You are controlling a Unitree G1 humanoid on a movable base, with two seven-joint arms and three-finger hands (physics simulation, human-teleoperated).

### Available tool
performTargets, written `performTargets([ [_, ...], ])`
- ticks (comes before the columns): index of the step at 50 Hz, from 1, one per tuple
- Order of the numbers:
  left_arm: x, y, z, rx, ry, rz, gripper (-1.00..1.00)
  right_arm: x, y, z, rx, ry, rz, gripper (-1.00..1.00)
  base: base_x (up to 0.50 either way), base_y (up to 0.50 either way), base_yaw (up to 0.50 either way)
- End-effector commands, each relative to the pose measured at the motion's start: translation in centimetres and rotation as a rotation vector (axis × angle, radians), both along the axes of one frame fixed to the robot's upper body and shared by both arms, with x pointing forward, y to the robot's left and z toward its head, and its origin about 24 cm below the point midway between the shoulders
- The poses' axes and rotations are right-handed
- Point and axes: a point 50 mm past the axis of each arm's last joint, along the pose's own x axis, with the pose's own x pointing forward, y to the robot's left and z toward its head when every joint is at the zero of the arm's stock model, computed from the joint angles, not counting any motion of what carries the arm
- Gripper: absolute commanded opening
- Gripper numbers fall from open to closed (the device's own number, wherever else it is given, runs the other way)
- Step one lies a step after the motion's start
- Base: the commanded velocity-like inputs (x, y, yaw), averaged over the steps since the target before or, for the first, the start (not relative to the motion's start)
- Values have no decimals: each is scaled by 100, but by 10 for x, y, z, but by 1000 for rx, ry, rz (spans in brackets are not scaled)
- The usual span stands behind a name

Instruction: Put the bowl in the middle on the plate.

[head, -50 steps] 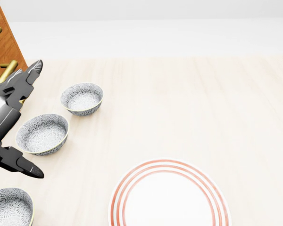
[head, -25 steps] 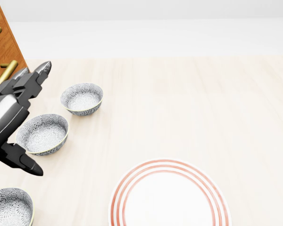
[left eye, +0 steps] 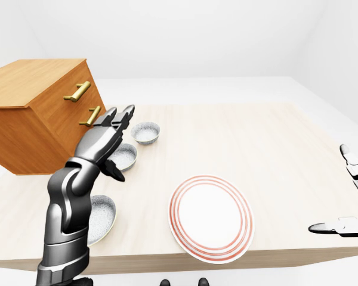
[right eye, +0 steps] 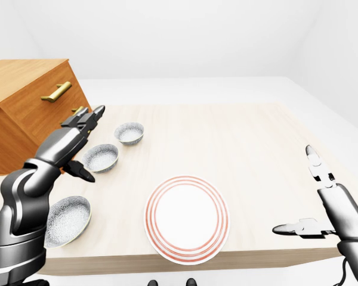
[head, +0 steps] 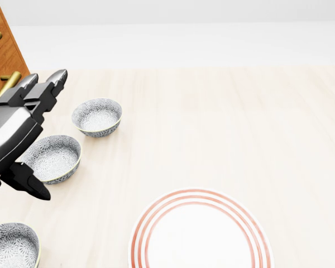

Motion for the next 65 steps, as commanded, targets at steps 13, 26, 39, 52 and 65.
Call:
performTargets([
  [13, 14, -8, -6, 78, -17, 41, 100, 0, 0, 0, -1, -2, 0, 100, 0, 0, 0],
  [26, 18, -2, -11, 182, -30, 113, 100, 0, 0, 0, -2, -1, 0, 100, 0, 0, 0],
  [39, 19, 0, -11, 245, -45, 152, 100, 0, 0, 0, -2, -2, 0, 100, 0, 0, 0],
  [52, 22, -2, -18, 267, -27, 160, 100, 1, 0, -1, 5, 5, 2, 100, 0, 0, 0],
  [65, 28, -5, -27, 298, -20, 167, 100, 1, 0, -1, 1, 3, 2, 100, 0, 0, 0],
])
